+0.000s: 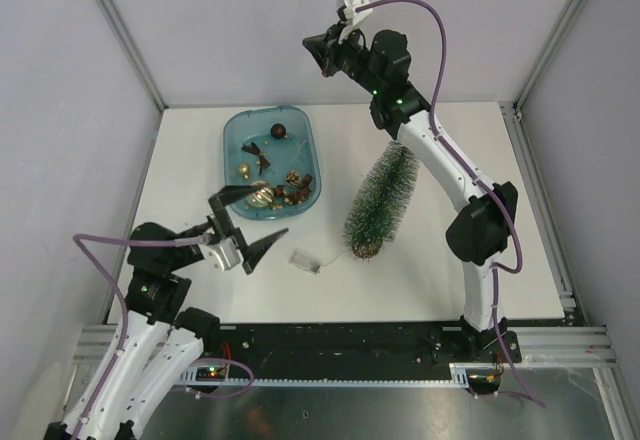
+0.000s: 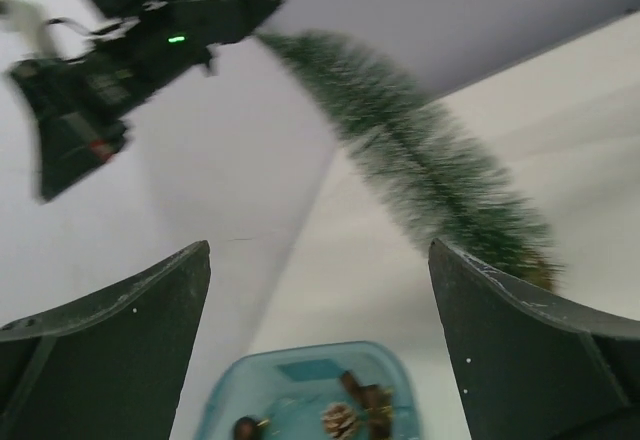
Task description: Decorate the small christmas tree
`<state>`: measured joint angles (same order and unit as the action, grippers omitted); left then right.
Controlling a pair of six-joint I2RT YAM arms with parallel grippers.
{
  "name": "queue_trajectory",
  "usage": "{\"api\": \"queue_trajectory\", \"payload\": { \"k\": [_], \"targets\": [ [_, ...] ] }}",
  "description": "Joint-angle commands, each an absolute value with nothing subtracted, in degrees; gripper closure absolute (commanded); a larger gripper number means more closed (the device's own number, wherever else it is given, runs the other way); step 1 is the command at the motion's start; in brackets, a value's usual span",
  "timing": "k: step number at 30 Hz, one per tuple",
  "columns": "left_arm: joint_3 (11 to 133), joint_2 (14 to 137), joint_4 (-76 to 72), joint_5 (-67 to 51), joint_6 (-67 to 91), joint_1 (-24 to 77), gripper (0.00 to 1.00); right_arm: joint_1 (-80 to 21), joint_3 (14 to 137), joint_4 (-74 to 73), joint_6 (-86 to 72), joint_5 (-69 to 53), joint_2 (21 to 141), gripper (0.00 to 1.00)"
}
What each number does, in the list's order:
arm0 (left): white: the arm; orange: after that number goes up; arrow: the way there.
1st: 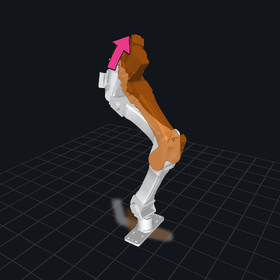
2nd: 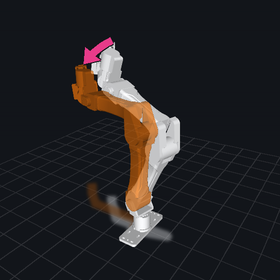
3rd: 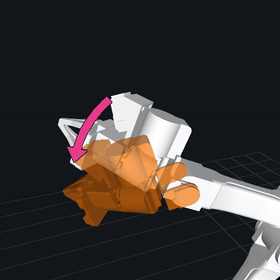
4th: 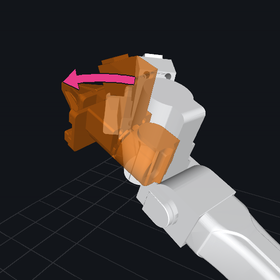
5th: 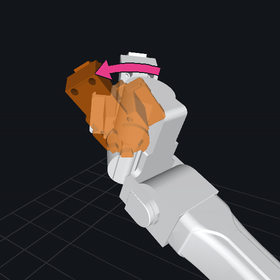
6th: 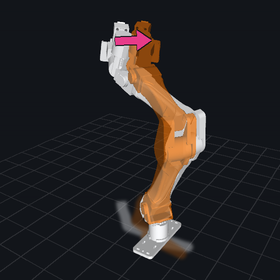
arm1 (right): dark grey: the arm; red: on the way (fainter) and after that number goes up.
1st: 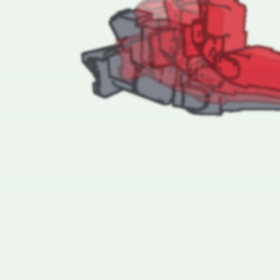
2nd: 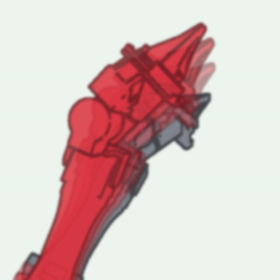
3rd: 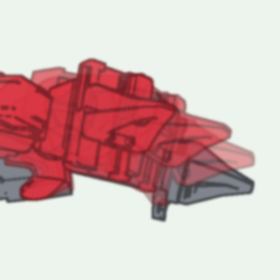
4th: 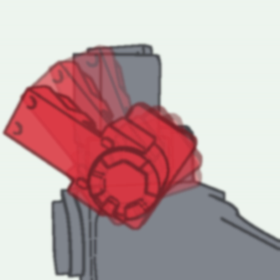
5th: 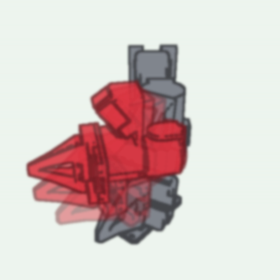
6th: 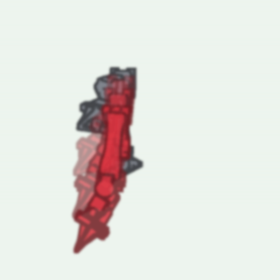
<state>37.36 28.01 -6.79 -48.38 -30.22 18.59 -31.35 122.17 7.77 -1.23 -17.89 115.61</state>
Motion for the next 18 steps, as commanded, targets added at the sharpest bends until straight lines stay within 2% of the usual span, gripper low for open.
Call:
{"api": "queue_trajectory", "payload": {
  "k": [1,8,13,18],
  "targets": [
    [33.48,28.28,-3.38,-54.88,-33.77,24.85,0.06,-30.95,127.7,10.72,-0.53,-15.02,118.01,1.0],
    [34.22,39.35,-3.71,-48.17,-60.73,33.86,0.11,-30.93,129.24,9.41,1.01,-14.69,119.15,1.0],
    [37.57,50.6,-11.28,-44.3,-69.48,37.37,0.12,-29.95,128.14,9.06,2.65,-14.52,118.5,1.0],
    [41.5,61.4,-25.04,-35.38,-70.92,40.09,0.16,-27.75,124.86,10.48,1.24,-16.41,116.82,1.0]
  ]
}}
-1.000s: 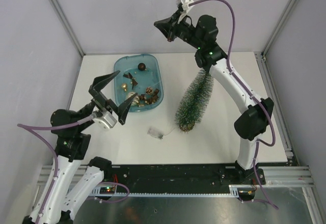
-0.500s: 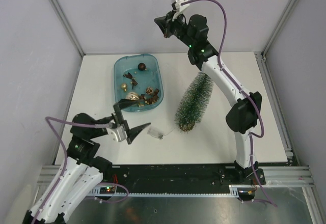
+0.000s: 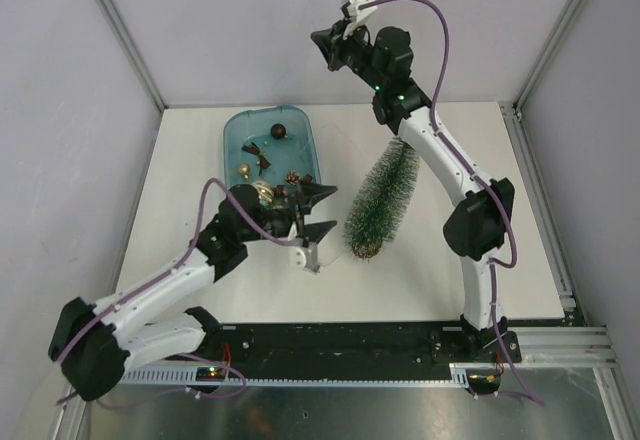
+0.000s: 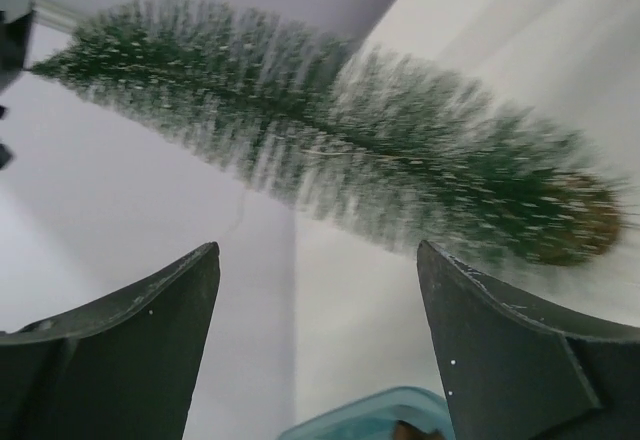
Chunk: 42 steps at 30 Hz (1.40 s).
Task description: Decorate the small christmas tree
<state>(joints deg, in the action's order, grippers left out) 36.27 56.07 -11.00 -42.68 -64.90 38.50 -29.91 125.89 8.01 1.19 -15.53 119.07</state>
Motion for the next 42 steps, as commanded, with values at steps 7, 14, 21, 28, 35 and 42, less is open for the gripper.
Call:
{"api": "queue_trajectory", "payload": {
  "k": [7,14,21,28,35,42],
  "targets": [
    [48.17,70.72,-29.21,-32.13,-80.05,40.45,0.21,-24.54,122.98,9.39,0.19,-22.02,114.54,1.0],
    [55.94,80.11,-29.75,-26.16,-85.49,40.44,0.24,-22.74,120.23,8.41,-2.36,-28.76,111.39,1.0],
    [55.94,84.25,-29.44,-23.59,-93.57,40.53,0.28,-23.15,117.52,9.69,-4.0,-33.45,107.1,1.0],
    [56.76,85.85,-24.77,-20.66,-97.7,40.54,0.33,-22.18,118.15,10.18,-4.96,-34.2,105.8,1.0],
    [60.49,90.05,-24.22,-19.85,-98.04,40.56,0.39,-21.01,115.37,11.87,-6.69,-36.0,105.4,1.0],
    [63.36,93.04,-26.1,-20.04,-99.21,40.48,0.76,-20.41,114.43,12.26,-7.45,-36.75,105.5,1.0]
  ]
}}
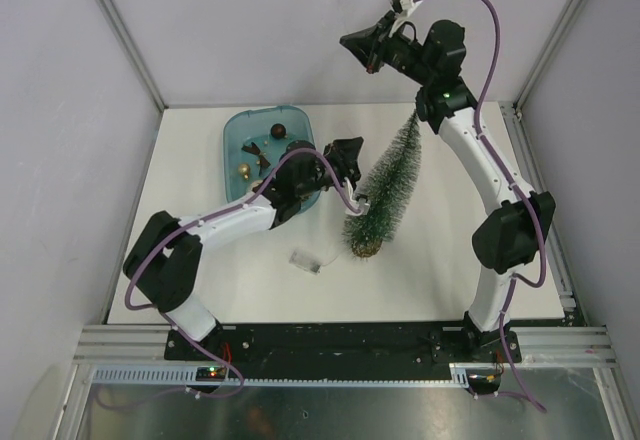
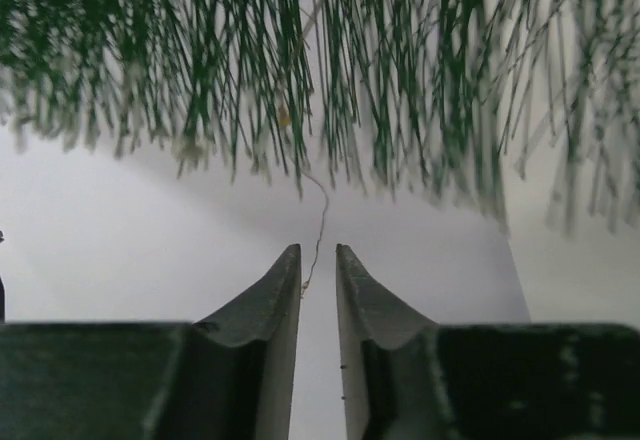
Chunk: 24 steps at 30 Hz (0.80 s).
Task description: Decorate the small christmas tree
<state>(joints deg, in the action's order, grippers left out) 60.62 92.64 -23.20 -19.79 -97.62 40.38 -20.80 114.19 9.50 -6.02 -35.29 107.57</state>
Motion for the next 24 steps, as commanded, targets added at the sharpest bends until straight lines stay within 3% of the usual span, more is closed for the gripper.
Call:
{"api": "queue_trajectory", "payload": {
  "k": [1,4,6,12,24],
  "targets": [
    [63.28,93.06,-26.85,-20.3,-99.0,40.45,0.82,-20.27,114.34,12.24,-7.55,-36.92,105.57,1.0],
    [62.67,93.03,-29.33,-20.95,-98.43,40.32,0.96,-19.89,114.06,12.42,-7.89,-37.28,105.87,1.0],
    [61.81,92.69,-31.3,-21.28,-98.13,40.14,0.99,-19.56,113.66,12.62,-8.15,-37.33,105.96,1.0],
    [57.2,88.99,-34.66,-22.26,-97.36,38.11,1.0,-17.8,112.63,12.81,-8.02,-35.73,106.49,1.0],
    [40.9,70.22,-33.28,-24.87,-93.78,28.74,1.0,-13.99,109.36,16.55,-11.58,-33.53,109.7,1.0]
  ]
}}
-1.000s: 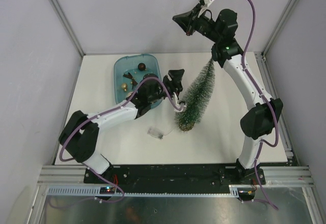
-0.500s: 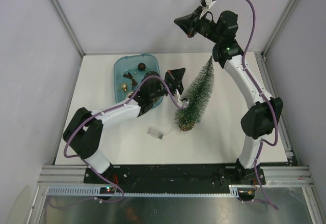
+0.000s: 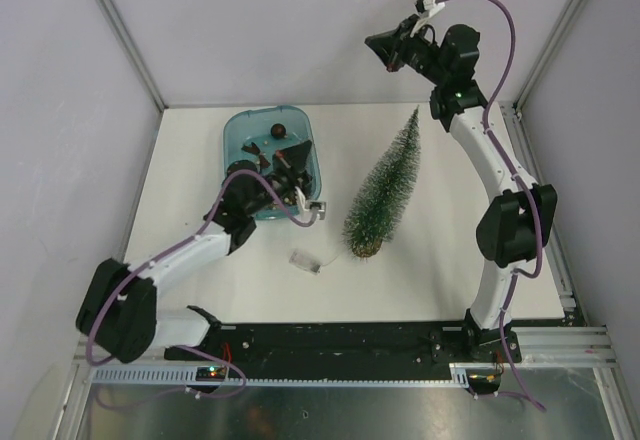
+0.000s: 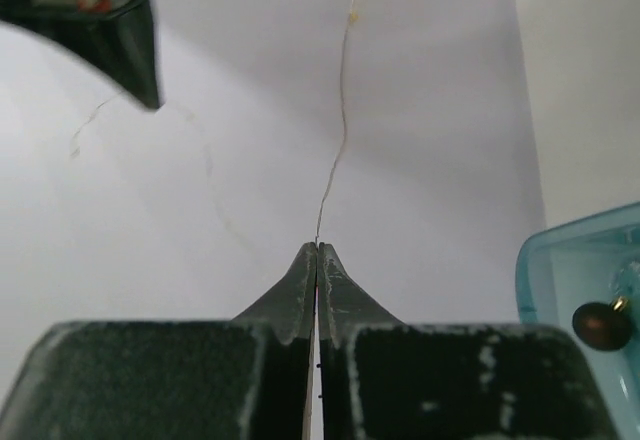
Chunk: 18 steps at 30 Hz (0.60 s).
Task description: Decorate the small christmas tree
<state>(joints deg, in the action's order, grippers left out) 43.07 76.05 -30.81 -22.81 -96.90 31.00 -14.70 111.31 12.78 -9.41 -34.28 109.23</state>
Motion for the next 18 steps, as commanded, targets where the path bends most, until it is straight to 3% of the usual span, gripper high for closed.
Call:
{"api": "queue_trajectory", "payload": {
  "k": [1,7,18],
  "targets": [
    [40.71,69.43,-33.25,-24.56,-92.46,28.25,1.0,-13.94,108.64,16.93,-11.63,-33.42,109.52,1.0],
    [43.11,70.37,-33.27,-21.25,-87.19,26.6,1.0,-13.62,107.11,17.07,-11.46,-32.77,109.54,1.0],
    [56.2,84.55,-33.49,-18.15,-82.39,27.63,0.98,-11.2,103.18,17.11,-10.8,-25.02,109.3,1.0]
  ]
}}
